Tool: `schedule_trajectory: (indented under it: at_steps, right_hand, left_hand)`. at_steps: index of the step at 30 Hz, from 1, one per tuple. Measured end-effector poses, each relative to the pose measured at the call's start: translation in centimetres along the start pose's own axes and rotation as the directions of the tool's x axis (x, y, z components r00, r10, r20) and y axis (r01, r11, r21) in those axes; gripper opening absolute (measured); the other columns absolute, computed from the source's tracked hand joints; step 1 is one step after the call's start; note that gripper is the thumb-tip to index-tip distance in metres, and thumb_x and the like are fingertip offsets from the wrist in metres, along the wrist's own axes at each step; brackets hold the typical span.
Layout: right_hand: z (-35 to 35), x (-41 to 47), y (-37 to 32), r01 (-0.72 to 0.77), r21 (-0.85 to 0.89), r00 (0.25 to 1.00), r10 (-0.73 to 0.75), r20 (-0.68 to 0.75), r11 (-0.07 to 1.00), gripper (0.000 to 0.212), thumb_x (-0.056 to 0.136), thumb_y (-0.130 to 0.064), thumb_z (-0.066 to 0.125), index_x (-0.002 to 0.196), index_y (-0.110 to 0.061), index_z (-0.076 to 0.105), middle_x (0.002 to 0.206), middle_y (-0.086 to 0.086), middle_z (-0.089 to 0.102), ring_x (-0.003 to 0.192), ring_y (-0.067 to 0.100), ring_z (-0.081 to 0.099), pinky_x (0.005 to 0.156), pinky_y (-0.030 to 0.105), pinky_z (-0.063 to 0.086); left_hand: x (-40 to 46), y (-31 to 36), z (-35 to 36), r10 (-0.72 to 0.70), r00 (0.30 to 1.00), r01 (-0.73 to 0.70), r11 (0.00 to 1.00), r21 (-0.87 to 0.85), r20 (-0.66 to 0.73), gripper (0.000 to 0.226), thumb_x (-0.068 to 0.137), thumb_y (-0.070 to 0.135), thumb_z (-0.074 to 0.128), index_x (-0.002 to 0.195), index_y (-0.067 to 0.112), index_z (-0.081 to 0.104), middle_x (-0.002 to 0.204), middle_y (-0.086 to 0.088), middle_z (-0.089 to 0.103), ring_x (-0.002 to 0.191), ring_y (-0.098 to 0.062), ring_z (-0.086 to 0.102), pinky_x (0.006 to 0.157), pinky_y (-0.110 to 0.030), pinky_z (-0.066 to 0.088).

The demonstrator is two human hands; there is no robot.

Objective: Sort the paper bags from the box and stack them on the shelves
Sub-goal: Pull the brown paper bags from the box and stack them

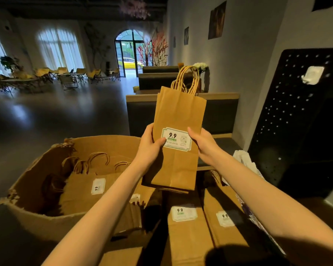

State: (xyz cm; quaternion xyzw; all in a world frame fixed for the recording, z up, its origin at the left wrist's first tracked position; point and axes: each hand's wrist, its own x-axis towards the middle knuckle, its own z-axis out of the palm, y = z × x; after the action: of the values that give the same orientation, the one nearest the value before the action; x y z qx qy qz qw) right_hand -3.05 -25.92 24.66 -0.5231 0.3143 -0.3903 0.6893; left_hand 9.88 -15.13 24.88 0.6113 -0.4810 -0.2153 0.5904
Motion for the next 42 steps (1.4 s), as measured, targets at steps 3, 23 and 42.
schedule_trajectory:
  at_steps: [3,23,42]
  right_hand:
    - [-3.7,-0.9,-1.1,0.073,-0.076,0.994,-0.078,-0.07,0.994,0.03,0.096,-0.019,0.051,0.126,-0.015,0.048,0.122,0.007,0.061,0.107,0.021,0.061,0.086,0.038,0.053]
    - [-12.2,-4.8,-4.4,0.378,-0.164,0.847,-0.412,-0.337,0.911,0.04,0.102,-0.013,0.037,0.141,-0.005,0.03,0.113,-0.009,0.049,0.096,0.0,0.052,0.065,0.004,0.048]
    - [-21.9,-3.9,9.7,-0.121,-0.505,0.977,0.011,-0.215,0.855,0.037,0.097,-0.012,0.049,0.133,-0.009,0.044,0.128,0.007,0.056,0.117,0.022,0.054,0.097,0.034,0.045]
  left_hand:
    - [-0.9,1.0,4.0,-0.052,0.997,0.055,0.997,-0.047,0.059,0.034,0.095,0.019,0.051,0.128,0.016,0.043,0.116,0.003,0.058,0.11,-0.015,0.056,0.083,-0.023,0.049]
    - [-4.5,5.1,15.2,-0.658,0.699,0.505,0.175,-0.845,0.281,0.015,0.097,0.024,0.046,0.085,0.017,0.051,0.088,-0.01,0.057,0.084,-0.027,0.055,0.085,-0.041,0.044]
    - [-9.2,-9.9,20.7,-0.578,0.807,0.483,0.766,0.424,0.123,0.023,0.079,0.022,0.074,0.09,0.006,0.062,0.096,-0.013,0.067,0.085,-0.024,0.064,0.072,-0.034,0.053]
